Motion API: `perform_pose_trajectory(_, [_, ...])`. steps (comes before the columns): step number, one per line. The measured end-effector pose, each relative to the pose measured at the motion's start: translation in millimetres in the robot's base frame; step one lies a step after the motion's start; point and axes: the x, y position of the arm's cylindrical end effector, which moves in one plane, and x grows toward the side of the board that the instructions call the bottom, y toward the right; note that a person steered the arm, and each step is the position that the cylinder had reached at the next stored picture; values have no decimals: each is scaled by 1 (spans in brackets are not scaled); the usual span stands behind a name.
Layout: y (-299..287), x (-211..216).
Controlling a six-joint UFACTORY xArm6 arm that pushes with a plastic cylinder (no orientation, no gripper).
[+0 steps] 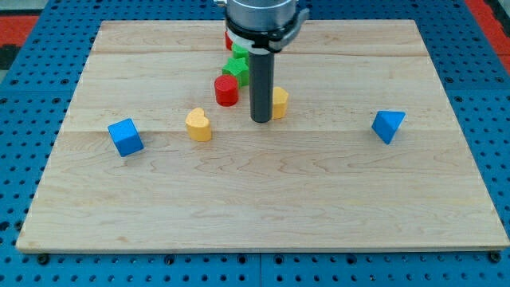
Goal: Move the yellow hexagon to the bottom right of the yellow heart
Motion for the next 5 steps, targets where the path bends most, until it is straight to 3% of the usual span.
perform_pose_trajectory(2, [16,3])
perform_pose_trajectory(3, [72,1])
perform_pose_trajectory(4, [109,-55])
perform_pose_trajectory(5, [107,-96])
